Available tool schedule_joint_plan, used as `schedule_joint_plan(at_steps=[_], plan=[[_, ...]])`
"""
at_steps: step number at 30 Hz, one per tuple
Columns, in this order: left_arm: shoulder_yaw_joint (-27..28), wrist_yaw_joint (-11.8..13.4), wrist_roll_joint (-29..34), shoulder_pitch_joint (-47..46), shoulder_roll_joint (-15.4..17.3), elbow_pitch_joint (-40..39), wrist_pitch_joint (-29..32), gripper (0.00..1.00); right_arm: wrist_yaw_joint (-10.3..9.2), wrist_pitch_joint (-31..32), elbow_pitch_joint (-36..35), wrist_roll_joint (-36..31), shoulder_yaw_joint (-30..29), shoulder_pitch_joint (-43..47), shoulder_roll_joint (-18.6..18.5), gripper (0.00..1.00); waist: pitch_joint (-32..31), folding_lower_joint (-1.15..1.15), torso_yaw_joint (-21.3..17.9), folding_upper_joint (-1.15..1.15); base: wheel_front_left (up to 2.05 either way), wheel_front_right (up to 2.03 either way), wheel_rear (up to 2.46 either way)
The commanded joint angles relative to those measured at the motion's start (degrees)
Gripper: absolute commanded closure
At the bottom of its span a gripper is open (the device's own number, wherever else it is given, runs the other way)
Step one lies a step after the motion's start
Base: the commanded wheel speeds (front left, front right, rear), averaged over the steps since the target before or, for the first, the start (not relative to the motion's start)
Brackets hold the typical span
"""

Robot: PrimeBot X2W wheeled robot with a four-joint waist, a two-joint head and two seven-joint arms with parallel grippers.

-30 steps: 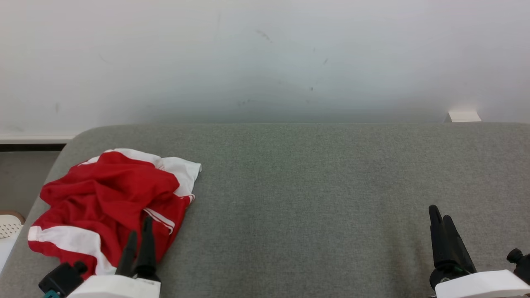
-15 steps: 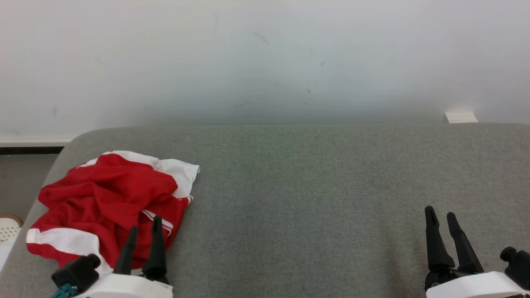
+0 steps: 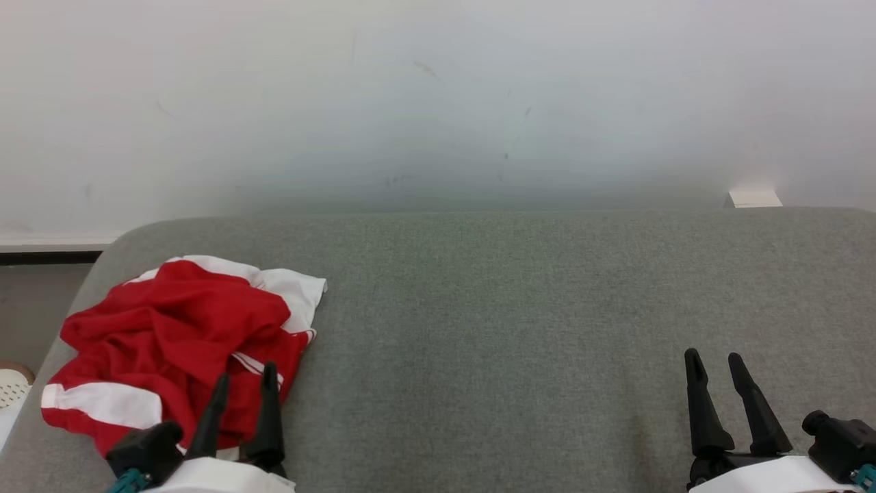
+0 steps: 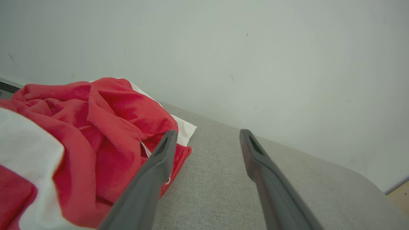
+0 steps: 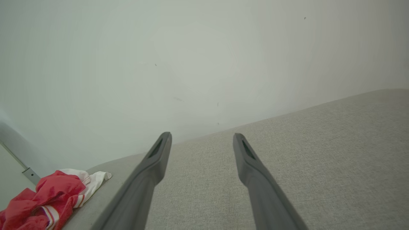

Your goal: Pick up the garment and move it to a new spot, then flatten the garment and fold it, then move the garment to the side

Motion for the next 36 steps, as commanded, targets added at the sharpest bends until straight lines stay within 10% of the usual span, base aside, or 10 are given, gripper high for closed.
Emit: schedule_joint_plan(at_steps=[1,36], plan=[[-0.10,0.24,1.90,0.09,0.59,-0.32,-0.68,0.00,-0.06,-0.66,-0.11,-1.32,0.02,-0.85,-0.20,0.00,-0.05,0.00,-0.04,0.00,0.00,0.00,0.00],[-0.22,0.27,16.01,0.90,-0.09,-0.52,-4.89,0.00,-0.09,-4.89,0.97,-13.80,0.82,-1.21,-0.38,0.00,-0.79,0.00,-1.12,0.00,0.00,0.00,0.00]])
